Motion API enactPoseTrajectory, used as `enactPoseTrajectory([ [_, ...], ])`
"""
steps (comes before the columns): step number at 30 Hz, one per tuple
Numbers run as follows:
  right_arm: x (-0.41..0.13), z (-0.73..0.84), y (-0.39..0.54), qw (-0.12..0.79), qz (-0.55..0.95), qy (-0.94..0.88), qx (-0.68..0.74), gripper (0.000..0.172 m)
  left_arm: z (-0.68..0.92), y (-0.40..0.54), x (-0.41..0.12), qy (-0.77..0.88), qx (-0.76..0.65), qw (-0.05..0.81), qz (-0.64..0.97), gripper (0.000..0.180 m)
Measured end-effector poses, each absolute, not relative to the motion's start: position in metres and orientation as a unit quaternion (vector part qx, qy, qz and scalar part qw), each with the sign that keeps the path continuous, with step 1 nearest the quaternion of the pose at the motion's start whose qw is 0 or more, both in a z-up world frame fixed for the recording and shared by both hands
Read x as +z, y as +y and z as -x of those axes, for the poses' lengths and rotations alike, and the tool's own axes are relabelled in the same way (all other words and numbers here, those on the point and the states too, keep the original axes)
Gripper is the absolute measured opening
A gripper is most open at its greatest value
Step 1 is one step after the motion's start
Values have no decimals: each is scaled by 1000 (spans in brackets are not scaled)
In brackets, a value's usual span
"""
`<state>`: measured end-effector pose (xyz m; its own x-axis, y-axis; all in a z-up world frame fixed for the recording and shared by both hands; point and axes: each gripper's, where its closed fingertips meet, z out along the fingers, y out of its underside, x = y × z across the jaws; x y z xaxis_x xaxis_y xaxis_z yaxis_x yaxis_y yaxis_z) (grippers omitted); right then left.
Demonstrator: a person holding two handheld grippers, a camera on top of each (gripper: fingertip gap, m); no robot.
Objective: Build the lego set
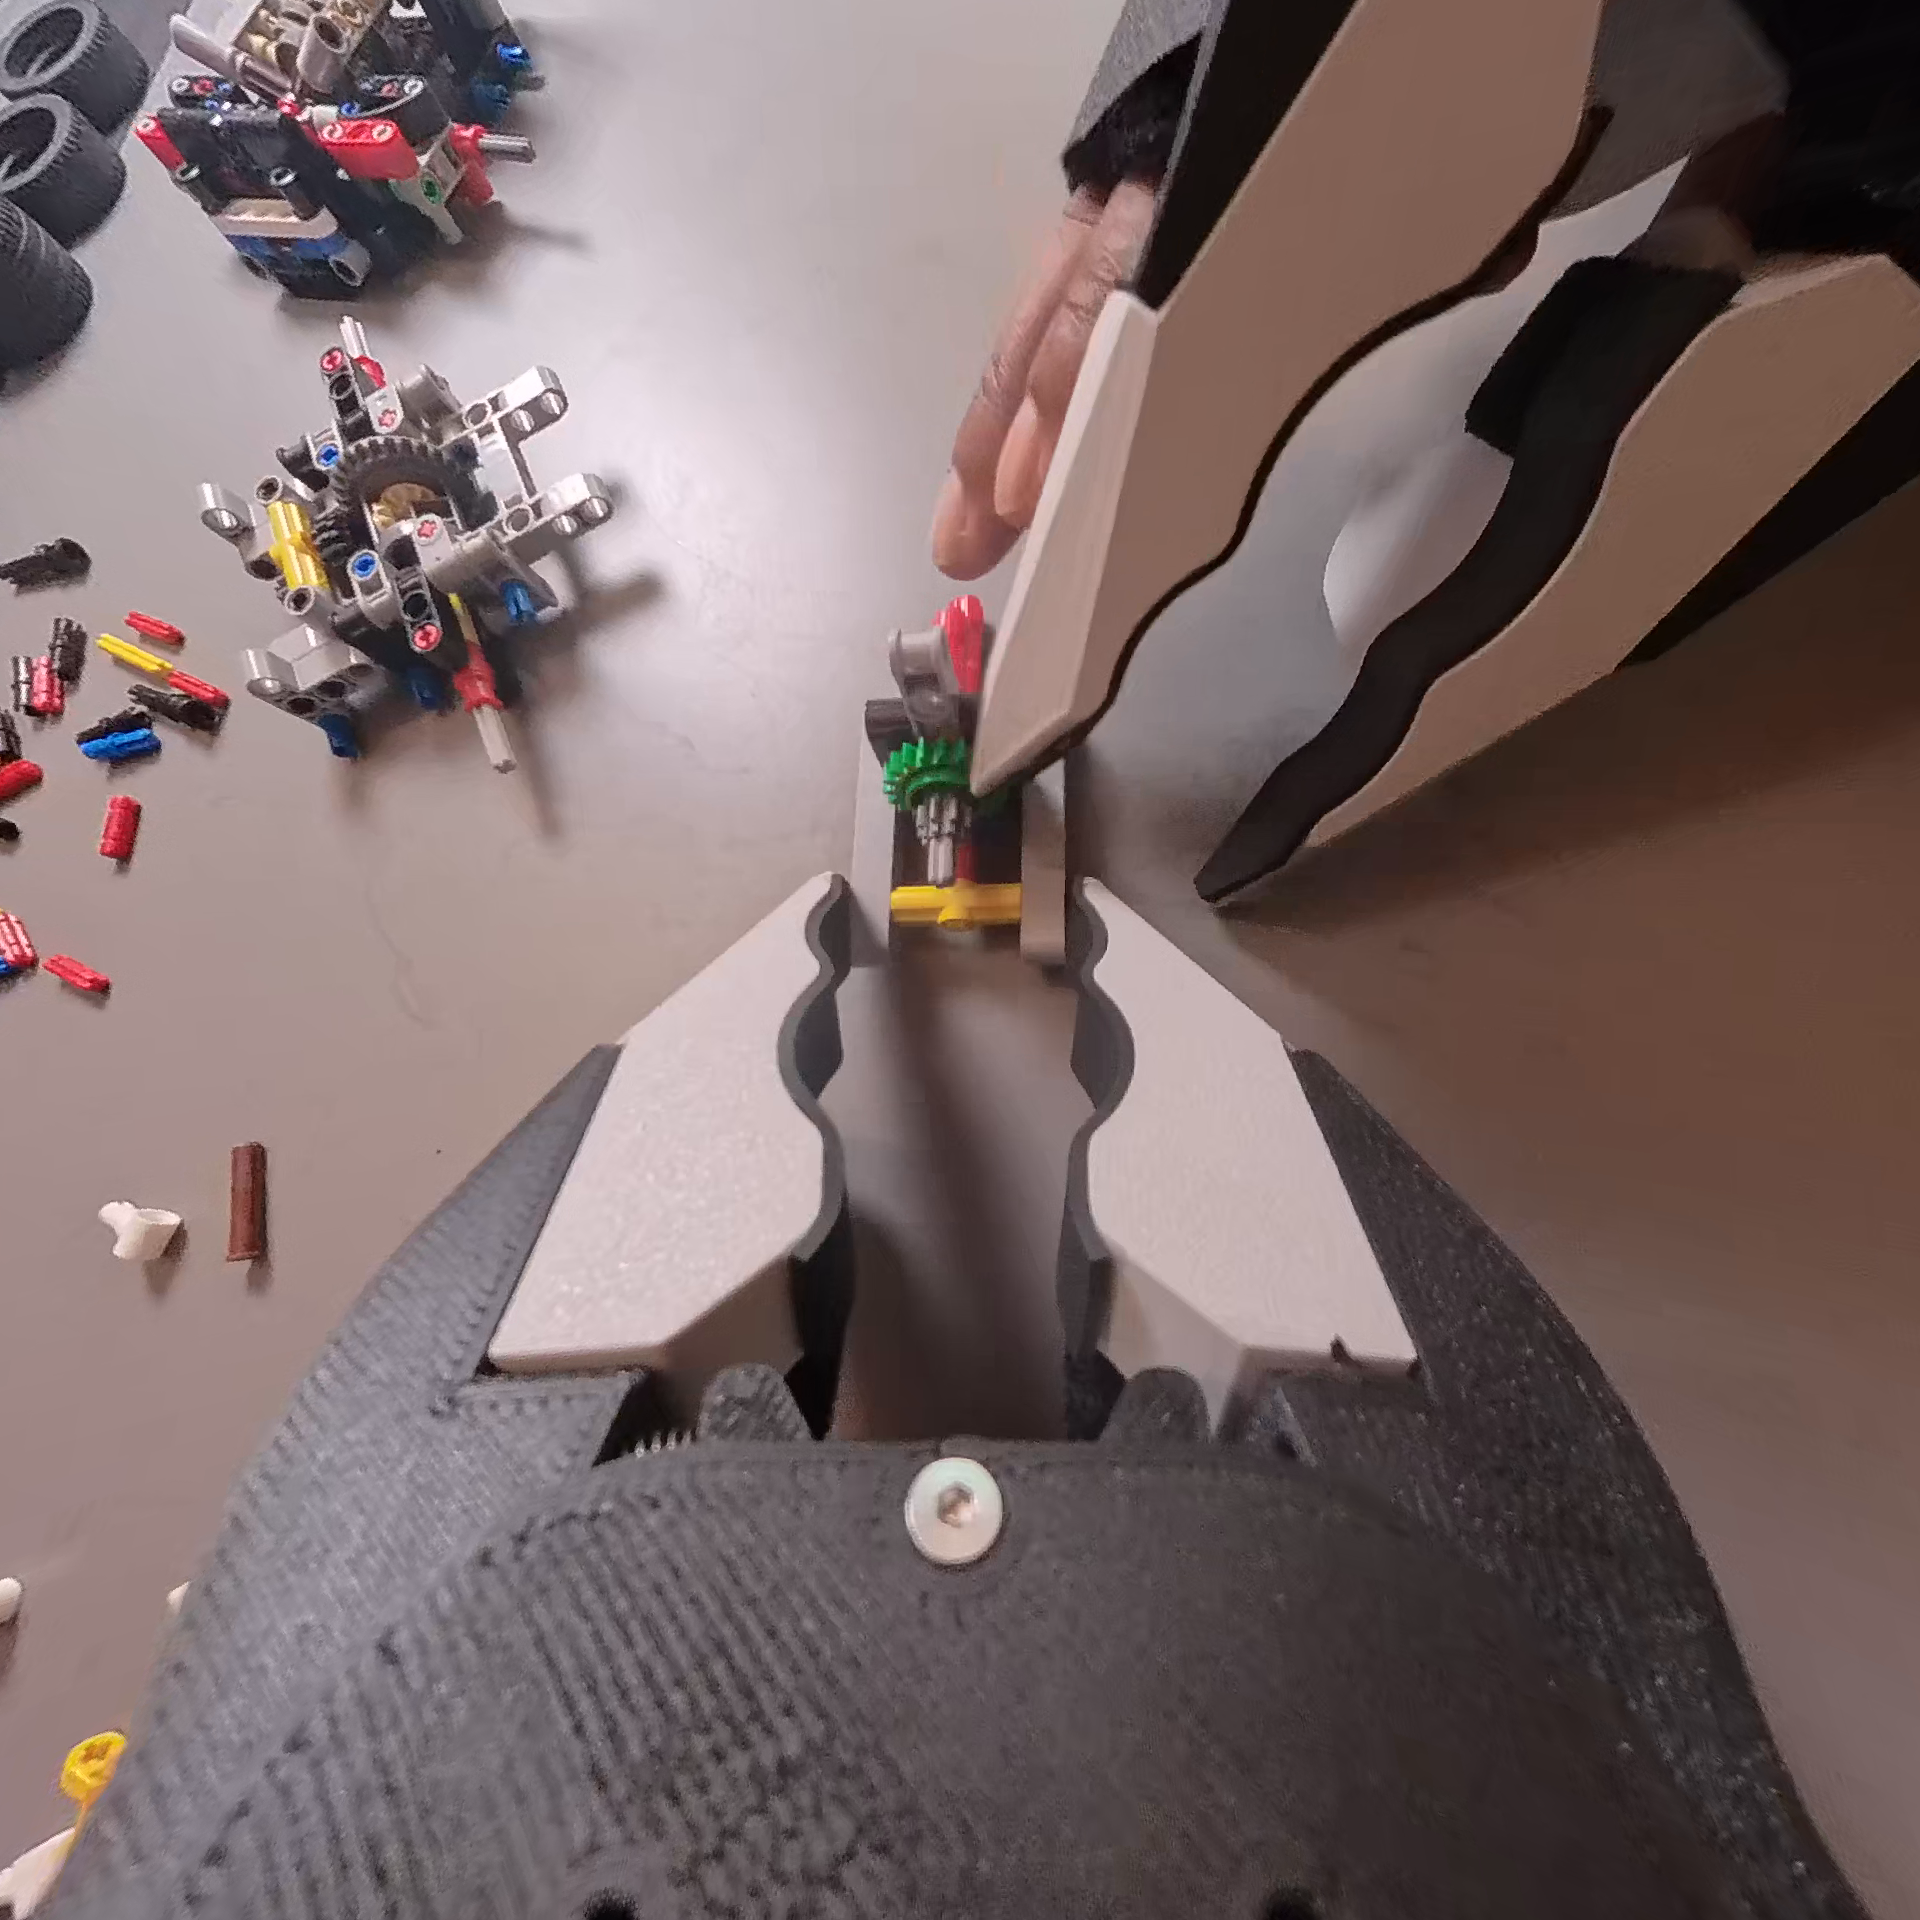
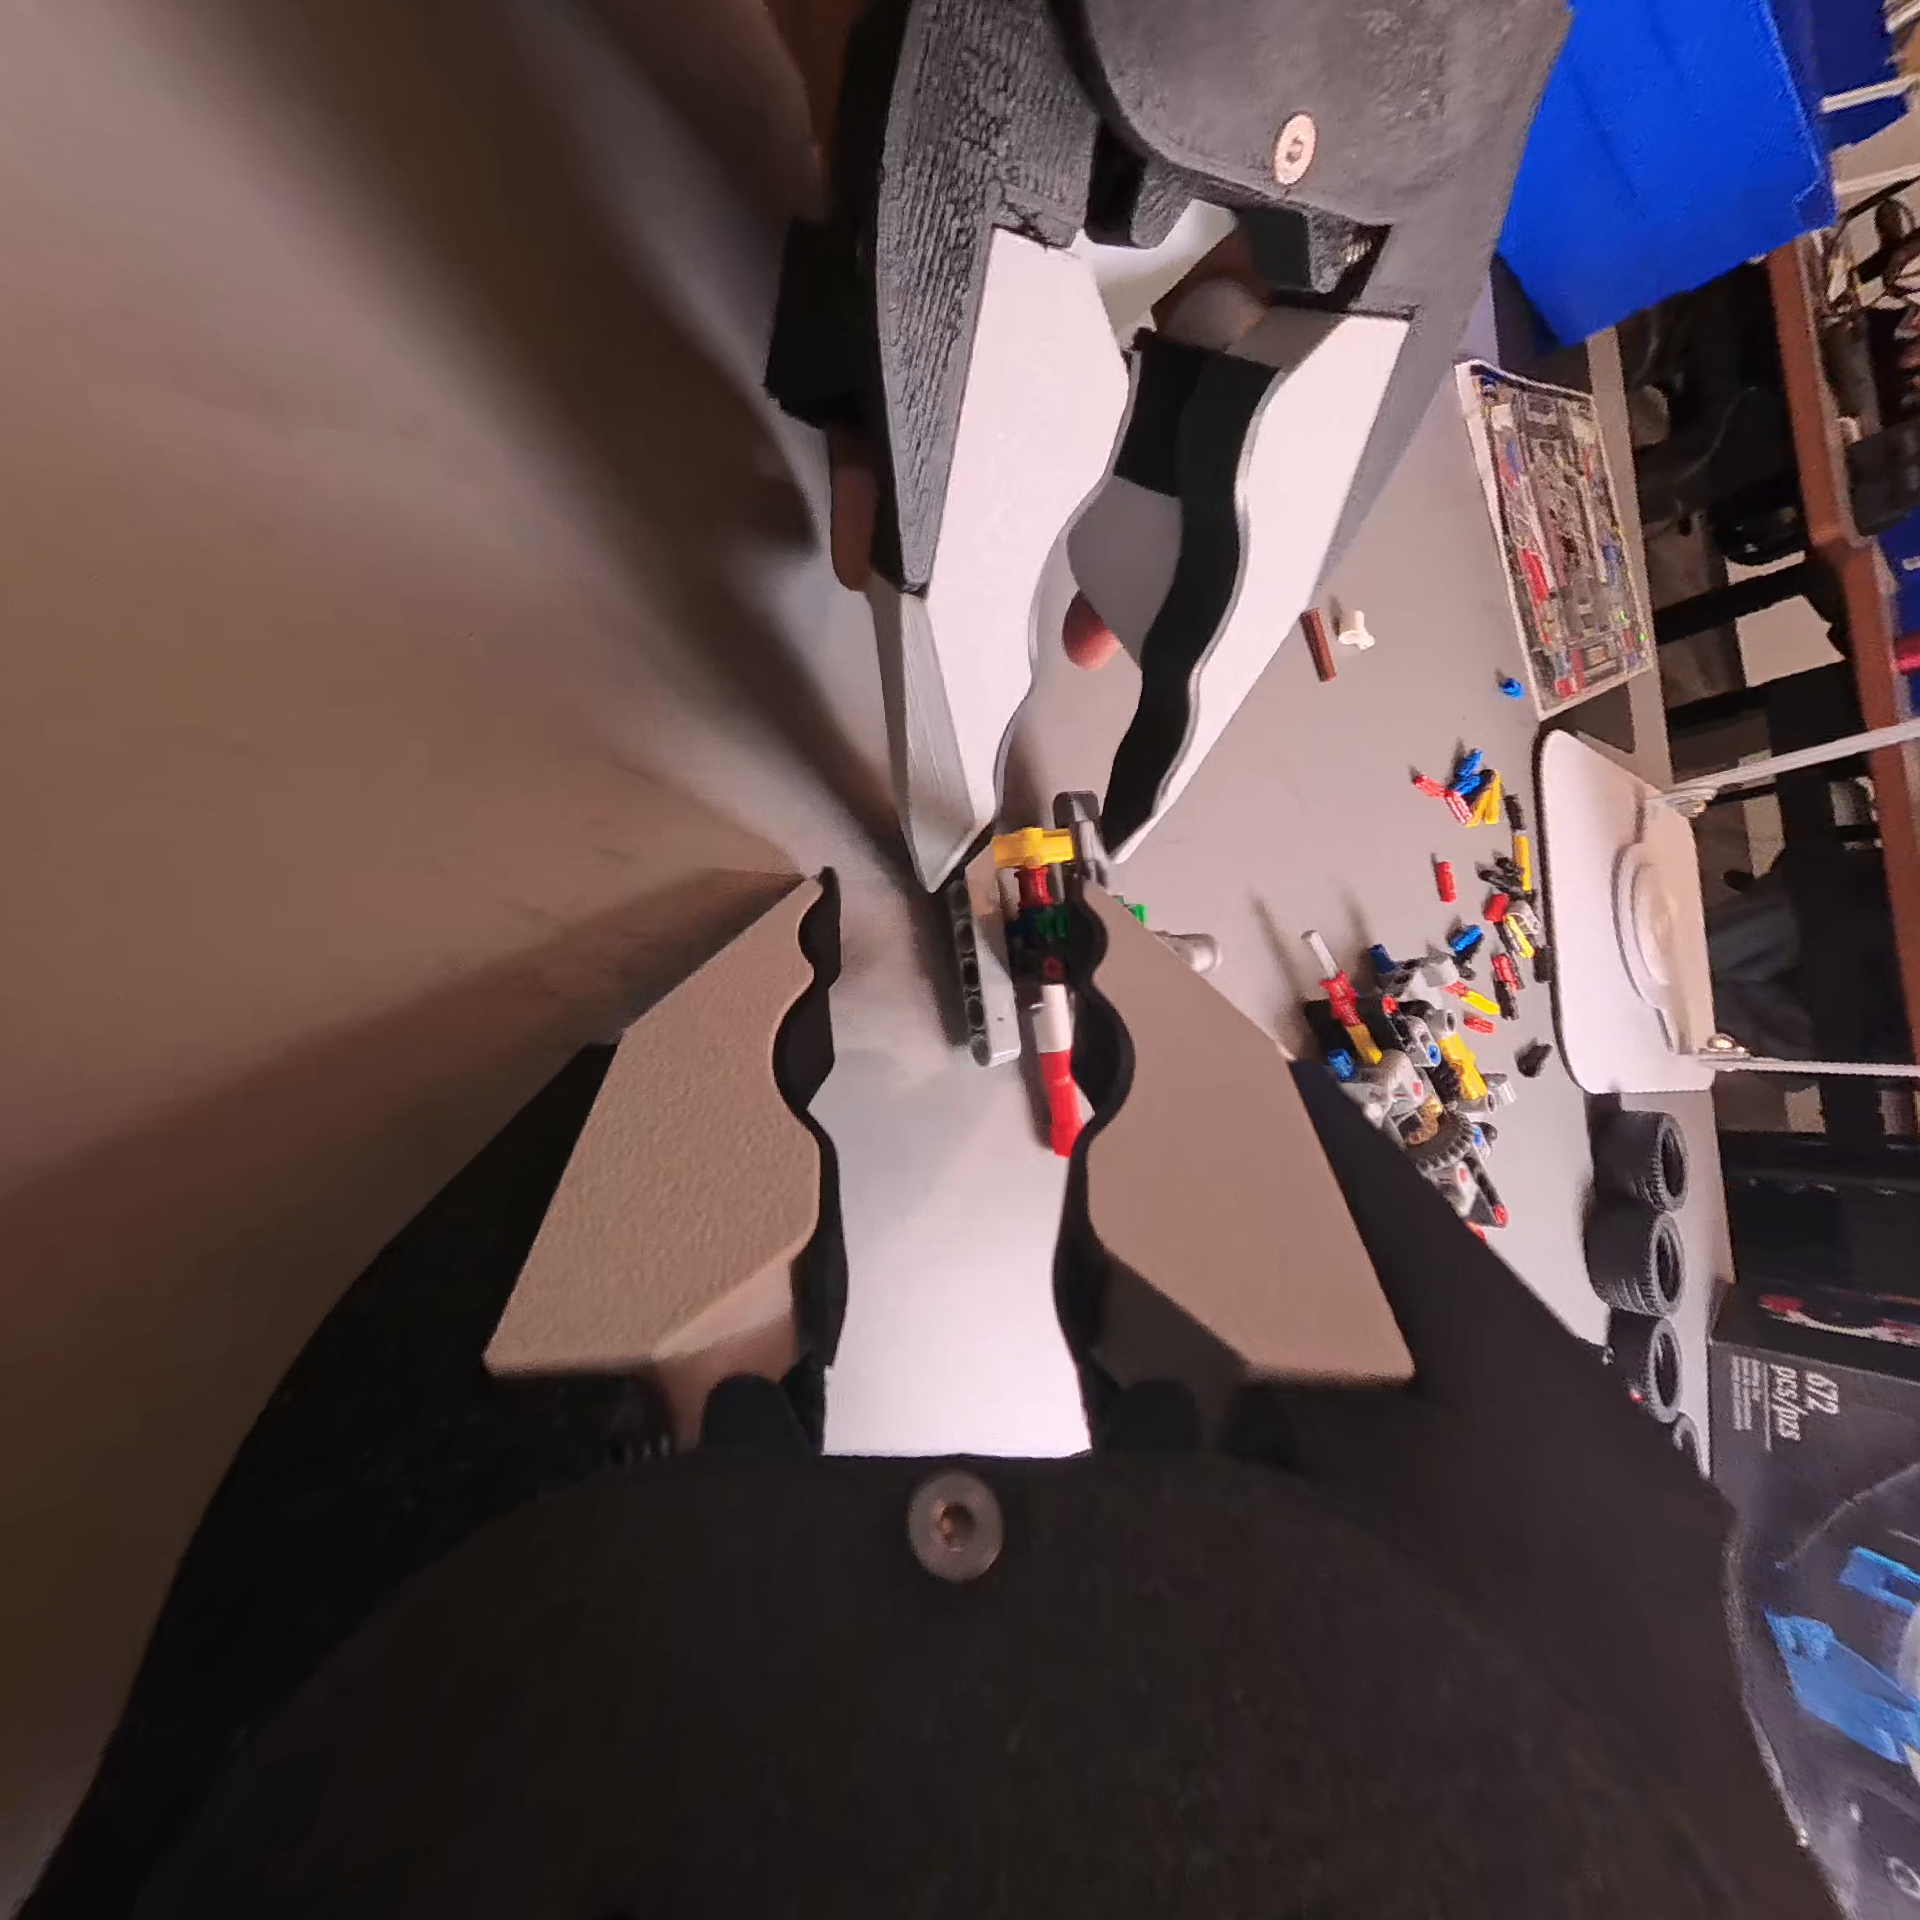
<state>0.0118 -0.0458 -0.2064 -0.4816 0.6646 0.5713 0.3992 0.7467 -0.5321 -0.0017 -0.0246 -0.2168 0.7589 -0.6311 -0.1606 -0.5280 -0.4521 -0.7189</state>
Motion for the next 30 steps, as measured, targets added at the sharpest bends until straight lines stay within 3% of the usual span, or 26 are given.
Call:
enactPoseTrajectory([
  [5,-210,-14,-47,389,320,-847,170,36,1,-24,-217,344,-61,397,849,40],
  [10,-196,-9,-46,415,324,-831,178,42,1,-25,-217,340,-66,396,850,40],
  [16,-205,-9,-39,423,314,-843,111,40,-2,-25,-217,333,-75,392,854,40],
  [20,-211,-12,-42,411,315,-848,113,28,-2,-23,-213,322,-81,398,855,40],
  [30,-201,-8,-35,438,319,-834,103,41,1,-24,-212,311,-87,394,861,40],
])
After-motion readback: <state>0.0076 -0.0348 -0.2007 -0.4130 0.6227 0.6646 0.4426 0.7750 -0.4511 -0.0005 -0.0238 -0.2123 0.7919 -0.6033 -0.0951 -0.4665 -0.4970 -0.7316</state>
